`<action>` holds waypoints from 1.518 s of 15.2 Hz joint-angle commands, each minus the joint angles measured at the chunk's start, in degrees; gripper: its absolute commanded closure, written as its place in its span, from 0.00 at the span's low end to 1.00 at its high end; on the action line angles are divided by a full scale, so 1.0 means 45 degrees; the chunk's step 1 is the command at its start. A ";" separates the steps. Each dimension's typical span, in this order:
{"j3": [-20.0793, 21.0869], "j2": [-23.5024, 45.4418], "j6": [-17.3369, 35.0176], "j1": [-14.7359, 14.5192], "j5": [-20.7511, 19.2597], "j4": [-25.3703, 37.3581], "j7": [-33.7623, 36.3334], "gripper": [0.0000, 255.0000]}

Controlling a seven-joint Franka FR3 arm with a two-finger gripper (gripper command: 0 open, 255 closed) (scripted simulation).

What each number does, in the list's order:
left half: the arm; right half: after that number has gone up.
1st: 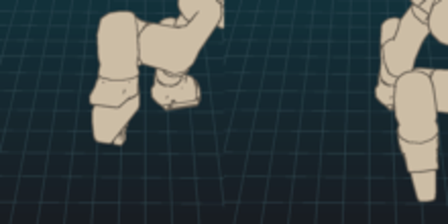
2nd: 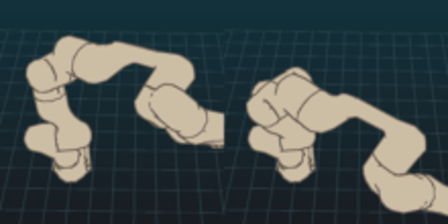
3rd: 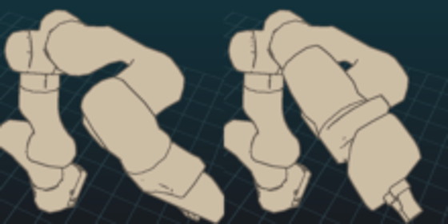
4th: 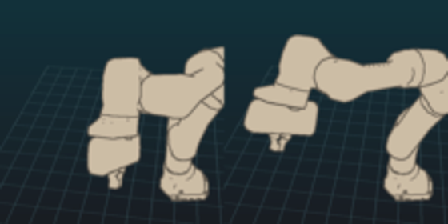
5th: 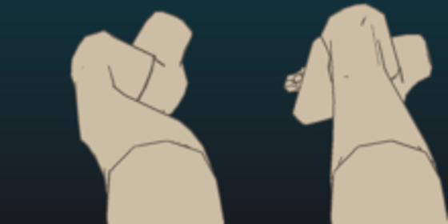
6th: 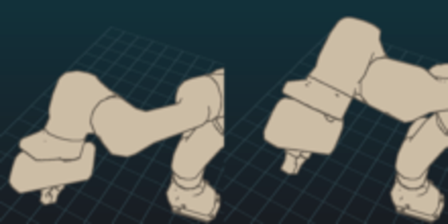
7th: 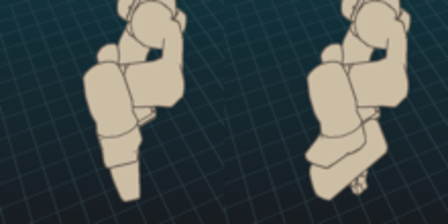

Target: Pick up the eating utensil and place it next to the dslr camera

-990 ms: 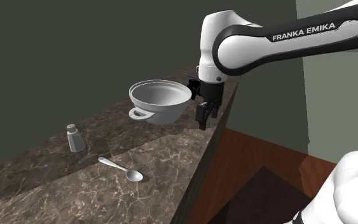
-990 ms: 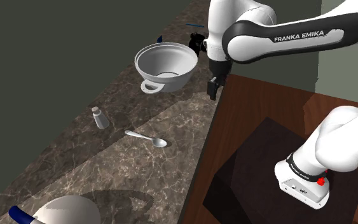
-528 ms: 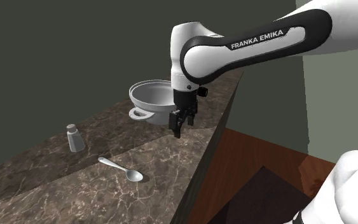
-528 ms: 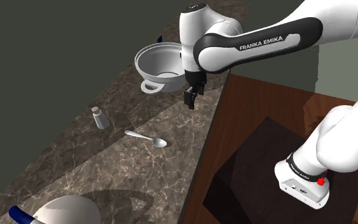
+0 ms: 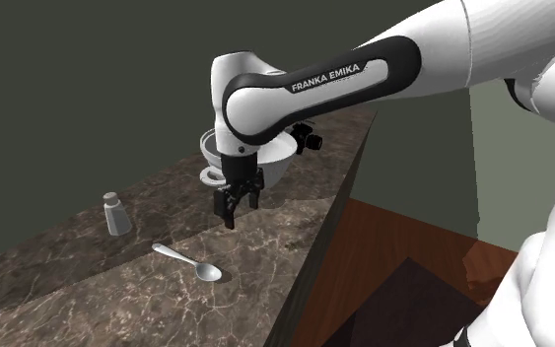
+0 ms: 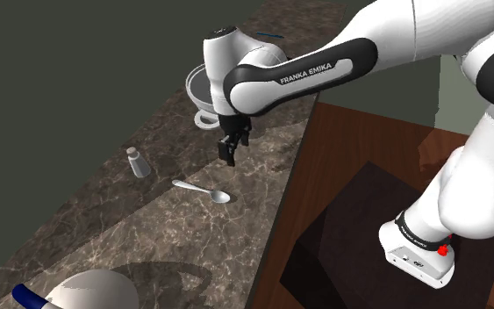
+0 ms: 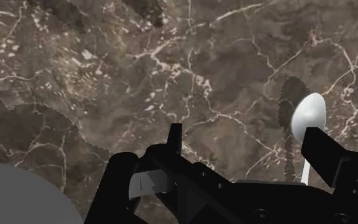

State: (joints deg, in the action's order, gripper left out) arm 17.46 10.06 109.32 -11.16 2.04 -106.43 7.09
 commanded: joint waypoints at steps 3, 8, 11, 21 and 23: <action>0.0233 0.1896 -0.0125 -0.0513 -0.0232 0.1928 0.0373 0.00; 0.0405 0.4382 -0.0675 -0.1337 -0.0567 0.4876 0.0756 0.00; 0.0444 0.5733 -0.1142 -0.1838 -0.0734 0.6672 0.0898 0.00; 0.0417 0.5900 0.0066 -0.1876 -0.0777 0.5628 0.0926 0.00; 0.0417 0.5900 0.0066 -0.1876 -0.0777 0.5629 0.0926 0.00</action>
State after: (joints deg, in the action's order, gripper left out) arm 19.34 36.62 109.56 -19.60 -1.46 -81.05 11.25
